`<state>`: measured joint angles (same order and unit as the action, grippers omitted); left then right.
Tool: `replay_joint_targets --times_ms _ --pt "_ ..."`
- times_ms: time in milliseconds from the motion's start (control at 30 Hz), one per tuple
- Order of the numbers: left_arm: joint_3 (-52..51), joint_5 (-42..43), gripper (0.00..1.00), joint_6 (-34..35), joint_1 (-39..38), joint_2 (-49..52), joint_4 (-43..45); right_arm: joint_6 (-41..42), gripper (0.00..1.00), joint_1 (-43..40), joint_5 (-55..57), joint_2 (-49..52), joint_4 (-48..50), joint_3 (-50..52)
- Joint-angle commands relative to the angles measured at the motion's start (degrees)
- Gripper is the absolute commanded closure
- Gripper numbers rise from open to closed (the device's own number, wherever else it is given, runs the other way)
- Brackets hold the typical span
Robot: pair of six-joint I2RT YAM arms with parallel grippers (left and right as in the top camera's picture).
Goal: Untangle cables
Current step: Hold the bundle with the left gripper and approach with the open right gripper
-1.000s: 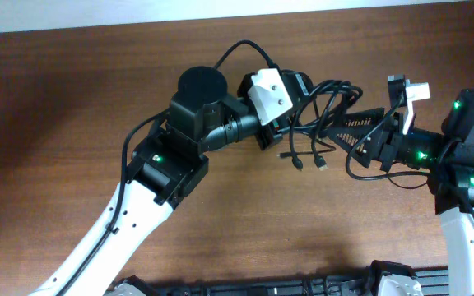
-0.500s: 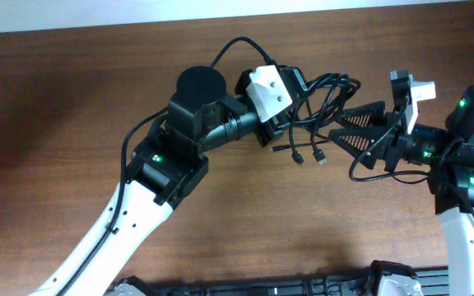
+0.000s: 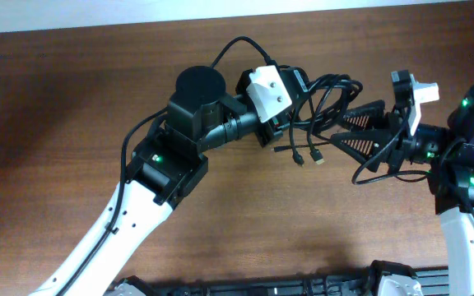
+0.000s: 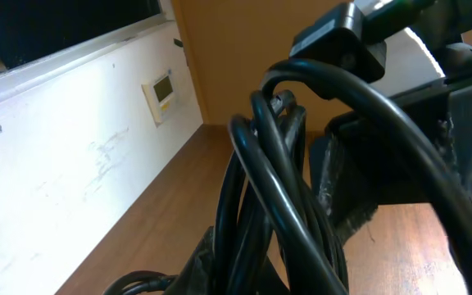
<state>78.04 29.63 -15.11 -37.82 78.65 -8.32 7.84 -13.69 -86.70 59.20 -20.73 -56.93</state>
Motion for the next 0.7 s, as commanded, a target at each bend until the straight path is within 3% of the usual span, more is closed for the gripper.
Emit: replay_joint_targets --times_ms 0,667 --pt "0.3 1.2 1.0 1.8 -0.3 0.2 0.0 0.0 0.37 -0.2 -2.2 -0.3 2.7 -0.4" --pt "0.3 0.3 1.0 1.8 -5.9 0.5 -2.5 0.0 0.36 -0.2 -1.0 -0.3 14.8 -0.4"
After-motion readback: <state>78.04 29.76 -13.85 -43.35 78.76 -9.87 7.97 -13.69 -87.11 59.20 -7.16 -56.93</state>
